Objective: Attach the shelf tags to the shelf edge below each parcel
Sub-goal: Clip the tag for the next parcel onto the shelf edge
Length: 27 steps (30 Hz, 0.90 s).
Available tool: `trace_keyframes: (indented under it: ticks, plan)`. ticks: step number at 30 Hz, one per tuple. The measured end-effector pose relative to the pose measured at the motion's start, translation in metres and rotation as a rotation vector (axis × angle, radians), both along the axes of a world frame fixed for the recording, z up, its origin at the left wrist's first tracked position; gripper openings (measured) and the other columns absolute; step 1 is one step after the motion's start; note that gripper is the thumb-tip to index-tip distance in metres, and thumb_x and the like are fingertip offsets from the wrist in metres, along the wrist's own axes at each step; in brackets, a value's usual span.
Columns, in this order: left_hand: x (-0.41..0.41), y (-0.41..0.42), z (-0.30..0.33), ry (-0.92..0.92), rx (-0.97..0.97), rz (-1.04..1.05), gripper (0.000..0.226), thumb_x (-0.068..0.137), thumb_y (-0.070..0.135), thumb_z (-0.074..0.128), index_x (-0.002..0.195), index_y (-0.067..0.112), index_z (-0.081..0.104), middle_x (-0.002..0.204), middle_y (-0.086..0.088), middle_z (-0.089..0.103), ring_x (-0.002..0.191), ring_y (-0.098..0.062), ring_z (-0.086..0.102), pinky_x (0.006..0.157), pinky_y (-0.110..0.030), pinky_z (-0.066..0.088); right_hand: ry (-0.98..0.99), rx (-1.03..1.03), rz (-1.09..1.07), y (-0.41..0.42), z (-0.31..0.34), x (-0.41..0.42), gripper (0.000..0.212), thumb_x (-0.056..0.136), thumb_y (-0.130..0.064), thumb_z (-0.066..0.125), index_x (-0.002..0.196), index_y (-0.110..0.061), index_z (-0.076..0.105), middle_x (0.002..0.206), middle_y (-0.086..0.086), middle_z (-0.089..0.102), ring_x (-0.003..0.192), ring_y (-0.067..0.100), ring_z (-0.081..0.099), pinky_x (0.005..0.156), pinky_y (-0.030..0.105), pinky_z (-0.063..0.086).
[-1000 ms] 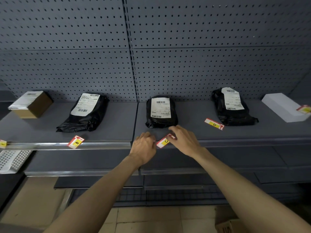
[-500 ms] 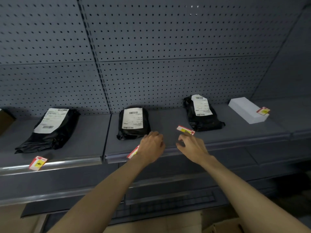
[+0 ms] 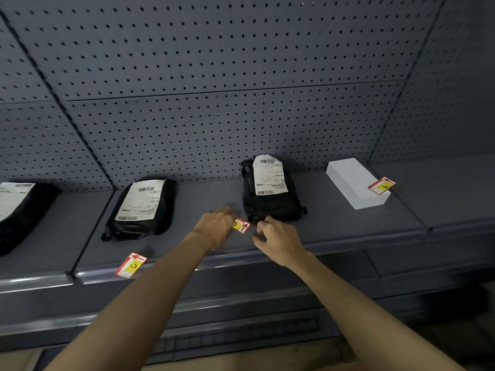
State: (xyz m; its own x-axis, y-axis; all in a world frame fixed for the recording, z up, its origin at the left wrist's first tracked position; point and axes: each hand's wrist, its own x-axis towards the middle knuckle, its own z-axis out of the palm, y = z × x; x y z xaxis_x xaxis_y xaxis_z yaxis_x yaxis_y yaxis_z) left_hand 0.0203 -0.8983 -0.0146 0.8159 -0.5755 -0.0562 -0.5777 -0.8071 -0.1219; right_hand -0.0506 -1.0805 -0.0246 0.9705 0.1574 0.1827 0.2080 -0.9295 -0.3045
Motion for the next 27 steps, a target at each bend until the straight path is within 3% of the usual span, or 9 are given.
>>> trace_keyframes:
  ticks: [6, 12, 17, 20, 24, 27]
  plan:
    - [0.02, -0.01, -0.005, 0.02, 0.143, 0.005, 0.049, 0.096, 0.016, 0.052, 0.141, 0.021, 0.034, 0.14, -0.011, 0.037, 0.13, -0.027, 0.036, 0.105, -0.041, 0.038, 0.01, 0.013, 0.017, -0.009, -0.01, 0.004, 0.023, 0.09, -0.032, 0.059, 0.092, -0.01, 0.063, 0.095, 0.007, 0.06, 0.077, 0.027, 0.063, 0.065, 0.036, 0.05]
    - [0.026, -0.014, 0.0, 0.062, 0.056, 0.021, 0.041, 0.088, 0.012, 0.062, 0.124, 0.016, 0.042, 0.128, -0.009, 0.045, 0.12, -0.026, 0.042, 0.098, -0.038, 0.04, -0.012, 0.023, 0.035, -0.011, -0.011, 0.009, 0.023, 0.089, -0.033, 0.061, 0.093, -0.01, 0.063, 0.095, 0.007, 0.061, 0.081, 0.025, 0.062, 0.064, 0.036, 0.049]
    - [0.022, -0.006, 0.006, 0.154, -0.125, 0.039, 0.025, 0.086, 0.017, 0.063, 0.107, 0.019, 0.049, 0.113, -0.006, 0.058, 0.105, -0.025, 0.053, 0.091, -0.036, 0.039, -0.015, 0.02, 0.039, -0.008, -0.007, 0.009, 0.024, 0.09, -0.034, 0.061, 0.099, -0.012, 0.061, 0.1, 0.005, 0.061, 0.084, 0.023, 0.063, 0.066, 0.036, 0.052]
    - [0.011, -0.004, 0.01, 0.202, -0.287, 0.071, 0.015, 0.087, 0.016, 0.061, 0.1, 0.023, 0.055, 0.097, 0.002, 0.064, 0.092, -0.02, 0.059, 0.079, -0.03, 0.04, -0.009, 0.056, 0.036, -0.011, -0.001, 0.011, 0.029, 0.09, -0.034, 0.062, 0.109, -0.013, 0.058, 0.106, 0.004, 0.059, 0.084, 0.023, 0.064, 0.068, 0.038, 0.054]
    - [-0.007, -0.016, 0.021, 0.303, -0.548, 0.114, 0.018, 0.081, 0.009, 0.064, 0.084, 0.027, 0.059, 0.077, 0.012, 0.061, 0.075, -0.015, 0.06, 0.066, -0.029, 0.045, 0.025, 0.127, 0.051, -0.02, 0.008, 0.007, 0.046, 0.088, -0.031, 0.066, 0.126, -0.014, 0.047, 0.116, 0.006, 0.055, 0.088, 0.026, 0.063, 0.069, 0.04, 0.052]
    - [-0.026, -0.034, 0.026, 0.353, -0.692, 0.067, 0.018, 0.077, 0.004, 0.068, 0.083, 0.02, 0.063, 0.071, 0.013, 0.06, 0.064, -0.01, 0.056, 0.066, -0.029, 0.049, 0.099, 0.254, 0.039, -0.037, 0.014, 0.001, 0.037, 0.086, -0.026, 0.065, 0.12, -0.017, 0.054, 0.108, 0.002, 0.059, 0.089, 0.02, 0.061, 0.071, 0.038, 0.049]
